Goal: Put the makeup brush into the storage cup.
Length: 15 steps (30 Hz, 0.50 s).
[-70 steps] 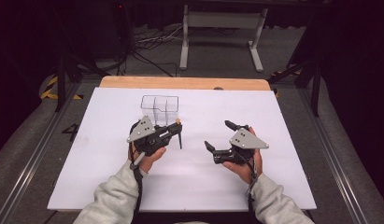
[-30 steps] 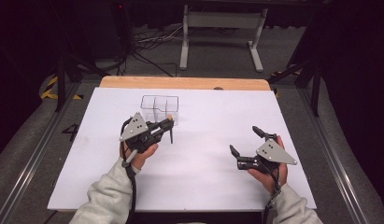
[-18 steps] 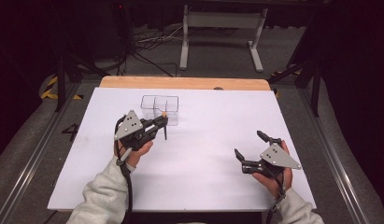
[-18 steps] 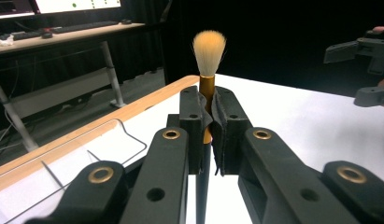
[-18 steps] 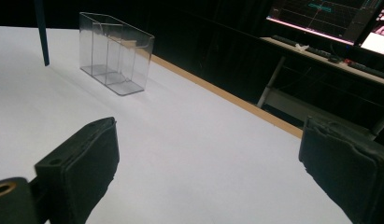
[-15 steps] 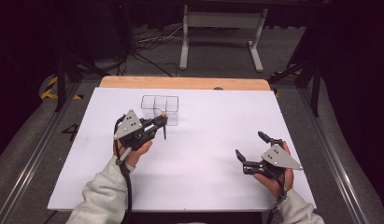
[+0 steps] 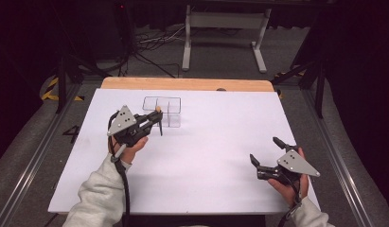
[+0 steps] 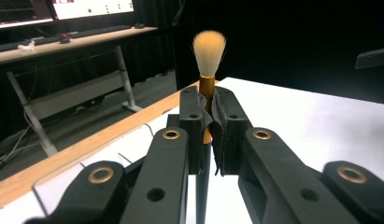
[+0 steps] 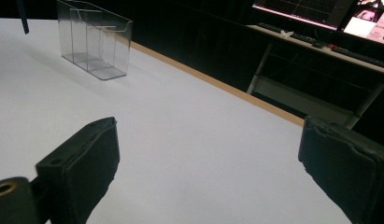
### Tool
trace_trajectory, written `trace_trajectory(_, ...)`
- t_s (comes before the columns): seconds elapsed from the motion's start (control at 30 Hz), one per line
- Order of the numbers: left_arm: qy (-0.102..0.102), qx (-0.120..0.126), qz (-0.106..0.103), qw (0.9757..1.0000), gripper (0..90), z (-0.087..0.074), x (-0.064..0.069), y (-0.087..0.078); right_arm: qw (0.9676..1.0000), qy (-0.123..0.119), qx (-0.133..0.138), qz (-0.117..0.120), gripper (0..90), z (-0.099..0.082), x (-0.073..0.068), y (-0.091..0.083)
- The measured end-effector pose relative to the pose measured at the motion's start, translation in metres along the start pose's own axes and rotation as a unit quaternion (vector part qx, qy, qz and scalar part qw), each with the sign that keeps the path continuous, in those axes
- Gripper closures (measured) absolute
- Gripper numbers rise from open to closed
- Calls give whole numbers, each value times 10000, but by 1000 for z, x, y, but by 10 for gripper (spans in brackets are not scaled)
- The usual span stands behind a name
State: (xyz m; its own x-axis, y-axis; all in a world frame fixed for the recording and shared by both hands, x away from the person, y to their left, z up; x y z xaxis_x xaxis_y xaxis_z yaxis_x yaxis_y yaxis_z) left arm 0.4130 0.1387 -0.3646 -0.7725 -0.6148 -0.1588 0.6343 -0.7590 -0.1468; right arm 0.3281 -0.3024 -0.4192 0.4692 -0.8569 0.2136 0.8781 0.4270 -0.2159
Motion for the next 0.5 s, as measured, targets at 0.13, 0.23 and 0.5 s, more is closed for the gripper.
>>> trace_trajectory(0.13, -30, 45, 55, 10000, 833, 7, -8, -2, 10000, 29, -47, -21, 59, -2, 3, -3)
trace_trajectory(0.23, -26, 66, 74, 9999, 833, 13, -14, -1, 10000, 35, -80, -41, 59, -5, 5, -3)
trace_trajectory(0.5, 58, 119, 79, 9999, 834, 31, -21, 1, 9998, 91, -185, -51, 60, -10, 7, -5)
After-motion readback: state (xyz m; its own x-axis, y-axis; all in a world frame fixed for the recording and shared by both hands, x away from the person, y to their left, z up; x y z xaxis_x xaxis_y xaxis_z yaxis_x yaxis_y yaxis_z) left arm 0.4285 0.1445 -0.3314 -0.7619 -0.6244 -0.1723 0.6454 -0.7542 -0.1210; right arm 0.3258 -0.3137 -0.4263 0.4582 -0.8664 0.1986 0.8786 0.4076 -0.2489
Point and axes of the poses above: each handheld gripper's, and its own axes: y roughly forward along the jaws, z roughly out of its top, x roughly to its right, the point moved 2 cm from there along y, roughly forward along the jaws, and after that the axes turned 4 degrees about y, right-handed, at the moved point
